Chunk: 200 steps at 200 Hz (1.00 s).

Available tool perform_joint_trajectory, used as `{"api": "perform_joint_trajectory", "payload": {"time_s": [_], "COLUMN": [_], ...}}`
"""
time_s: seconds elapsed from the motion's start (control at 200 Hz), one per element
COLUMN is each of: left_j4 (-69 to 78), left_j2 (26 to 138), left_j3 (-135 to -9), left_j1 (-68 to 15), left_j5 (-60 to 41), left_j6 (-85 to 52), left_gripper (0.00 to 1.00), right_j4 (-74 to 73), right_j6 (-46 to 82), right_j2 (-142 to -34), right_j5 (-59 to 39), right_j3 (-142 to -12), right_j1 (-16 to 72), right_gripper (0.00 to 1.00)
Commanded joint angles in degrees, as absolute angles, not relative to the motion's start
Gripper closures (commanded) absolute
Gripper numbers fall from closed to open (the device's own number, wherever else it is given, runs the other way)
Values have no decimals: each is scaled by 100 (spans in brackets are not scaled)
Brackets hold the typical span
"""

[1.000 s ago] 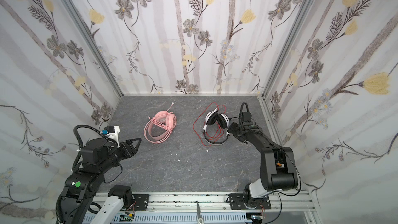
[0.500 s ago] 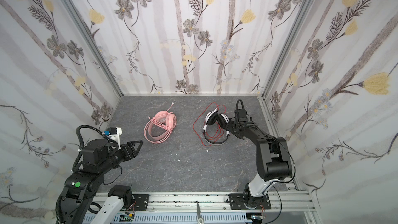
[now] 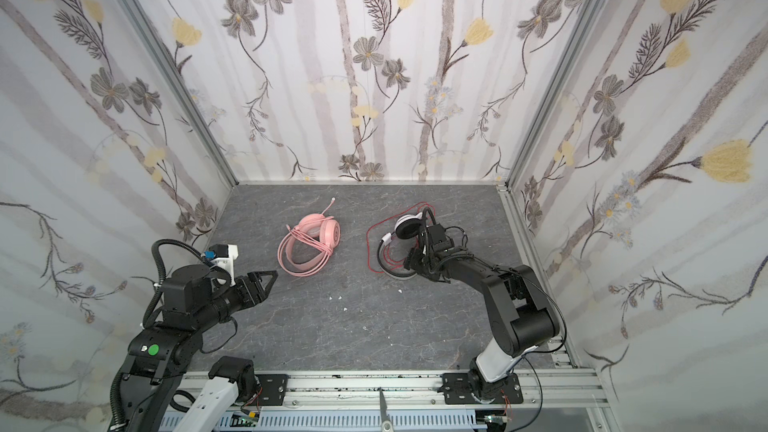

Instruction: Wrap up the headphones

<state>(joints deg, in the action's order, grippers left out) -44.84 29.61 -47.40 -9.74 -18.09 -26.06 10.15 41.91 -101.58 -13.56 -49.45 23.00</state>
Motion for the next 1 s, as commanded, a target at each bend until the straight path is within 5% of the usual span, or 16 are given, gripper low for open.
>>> {"api": "perform_joint_trajectory", "payload": {"time_s": [0.0, 0.22, 0.34, 0.994], "left_j4": [-4393, -4375, -4372, -4407], "left_j2": [2962, 2961, 2953, 2839], "left_j3": [-4728, -4719, -4720, -4709], "left_j1": [-966, -968, -967, -968], "left_j5": [-1828, -1879, -1885, -1740], "left_j6": [-2581, -2577, -2581, -2609], "left_gripper": [39, 39, 39, 38], "right_j4": [548, 1055, 1844, 3106], "right_j6": [4656, 4385, 4289, 3442], "right_j2": [-9939, -9305, -9349, -11654], "right_j5": [-1930, -1644, -603, 989], "right_j3": [-4956, -5223, -5629, -7919], "right_j1": [2469, 1981, 1692, 1888], "right_gripper": [26, 26, 25, 19]}}
